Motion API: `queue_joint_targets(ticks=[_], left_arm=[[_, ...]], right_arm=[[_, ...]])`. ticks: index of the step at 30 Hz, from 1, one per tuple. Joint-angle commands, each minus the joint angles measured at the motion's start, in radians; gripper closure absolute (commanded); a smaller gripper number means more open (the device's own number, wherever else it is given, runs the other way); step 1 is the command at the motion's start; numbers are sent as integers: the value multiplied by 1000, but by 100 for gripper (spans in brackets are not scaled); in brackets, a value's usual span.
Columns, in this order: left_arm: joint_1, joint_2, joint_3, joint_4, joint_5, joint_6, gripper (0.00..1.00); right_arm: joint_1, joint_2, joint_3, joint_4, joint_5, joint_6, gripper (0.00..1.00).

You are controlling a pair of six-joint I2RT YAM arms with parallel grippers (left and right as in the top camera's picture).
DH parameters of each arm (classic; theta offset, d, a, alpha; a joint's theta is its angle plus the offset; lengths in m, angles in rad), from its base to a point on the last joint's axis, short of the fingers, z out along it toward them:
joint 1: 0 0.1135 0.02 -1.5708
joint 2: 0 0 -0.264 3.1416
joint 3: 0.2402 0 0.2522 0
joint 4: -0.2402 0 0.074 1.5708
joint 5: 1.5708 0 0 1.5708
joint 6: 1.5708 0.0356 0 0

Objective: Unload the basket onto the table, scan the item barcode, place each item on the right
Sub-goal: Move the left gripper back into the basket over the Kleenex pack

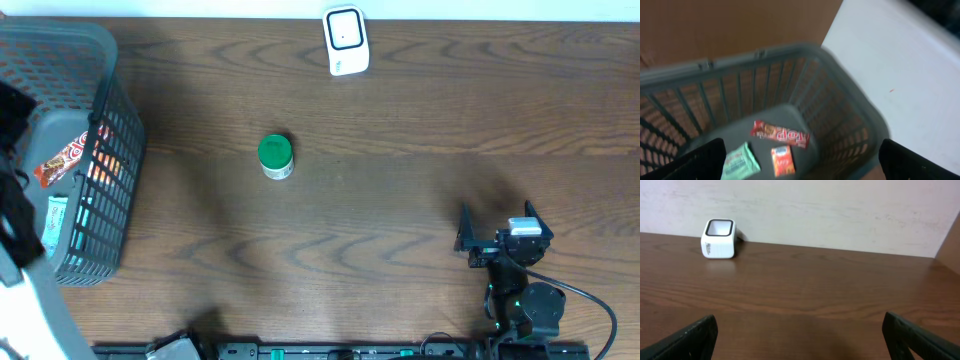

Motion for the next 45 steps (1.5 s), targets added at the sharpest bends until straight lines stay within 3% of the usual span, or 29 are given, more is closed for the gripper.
queue_joint_targets(ticks=[1,27,45], left_arm=[[42,77,16,-22,73,-75,2],[58,616,1,-129,73,-88,2],[13,678,-49,-89,147,-113,2]], right_arm=[[8,-5,-2,-4,1,12,1],[8,-5,-2,-4,1,12,1],[8,-5,-2,-4,1,12,1]])
